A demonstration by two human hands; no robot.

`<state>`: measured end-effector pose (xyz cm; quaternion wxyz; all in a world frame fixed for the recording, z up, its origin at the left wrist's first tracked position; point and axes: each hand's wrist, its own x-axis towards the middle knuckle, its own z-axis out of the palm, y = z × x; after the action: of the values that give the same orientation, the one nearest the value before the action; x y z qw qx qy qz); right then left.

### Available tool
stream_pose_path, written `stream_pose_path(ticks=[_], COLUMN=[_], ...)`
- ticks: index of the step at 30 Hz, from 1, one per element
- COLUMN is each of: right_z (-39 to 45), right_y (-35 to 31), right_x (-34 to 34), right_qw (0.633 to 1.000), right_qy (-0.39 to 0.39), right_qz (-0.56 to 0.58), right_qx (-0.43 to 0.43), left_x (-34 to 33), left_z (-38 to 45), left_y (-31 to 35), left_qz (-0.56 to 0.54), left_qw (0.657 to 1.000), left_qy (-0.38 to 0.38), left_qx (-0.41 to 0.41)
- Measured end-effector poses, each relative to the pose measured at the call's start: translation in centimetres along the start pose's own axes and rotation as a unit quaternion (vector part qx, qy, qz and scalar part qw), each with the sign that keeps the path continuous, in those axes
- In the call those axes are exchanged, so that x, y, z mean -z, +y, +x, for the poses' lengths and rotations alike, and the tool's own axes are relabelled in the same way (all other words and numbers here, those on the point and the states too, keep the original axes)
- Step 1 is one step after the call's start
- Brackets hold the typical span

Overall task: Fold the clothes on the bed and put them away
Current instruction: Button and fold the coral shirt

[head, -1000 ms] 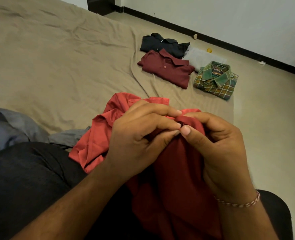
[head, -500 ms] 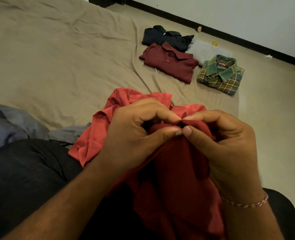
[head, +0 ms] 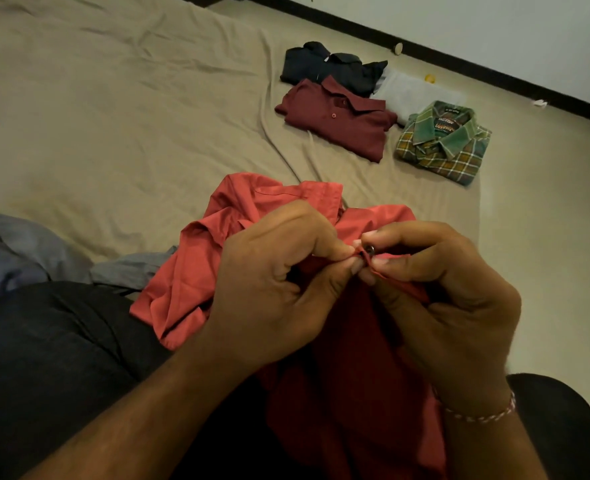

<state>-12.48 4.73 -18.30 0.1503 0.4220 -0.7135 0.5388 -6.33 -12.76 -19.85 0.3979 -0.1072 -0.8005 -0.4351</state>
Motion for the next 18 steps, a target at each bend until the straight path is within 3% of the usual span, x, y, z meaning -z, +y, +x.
stream_pose_path(ticks=[8, 11, 14, 16, 18], right_z=[-0.5, -0.3, 0.3, 0.8, 1.5], right_y=[0.6, 1.4, 2.3, 3.2, 3.9], right_x=[-0.8, -0.8, -0.5, 0.3, 1.1], right_qw=[0.998, 0.997, 0.986, 0.967, 0.954], right_qy=[-0.010, -0.037, -0.063, -0.087, -0.127], right_qz=[-0.058, -0.057, -0.047, -0.018, -0.006], right_qx=[0.003, -0.046, -0.149, -0.237, -0.271], left_x=[-0.8, -1.1, 0.3, 2.3, 4.4], left_z=[-0.8, -0.9, 0.2, 1.1, 1.5], left_y=[-0.2, -0.6, -3.0, -5.2, -6.8], left_qz=[0.066, 0.122, 0.151, 0.166, 0.168], left_qw=[0.996, 0.991, 0.978, 0.949, 0.936], left_qy=[0.047, 0.029, -0.139, -0.267, -0.302], left_qx=[0.023, 0.039, 0.033, 0.027, 0.068])
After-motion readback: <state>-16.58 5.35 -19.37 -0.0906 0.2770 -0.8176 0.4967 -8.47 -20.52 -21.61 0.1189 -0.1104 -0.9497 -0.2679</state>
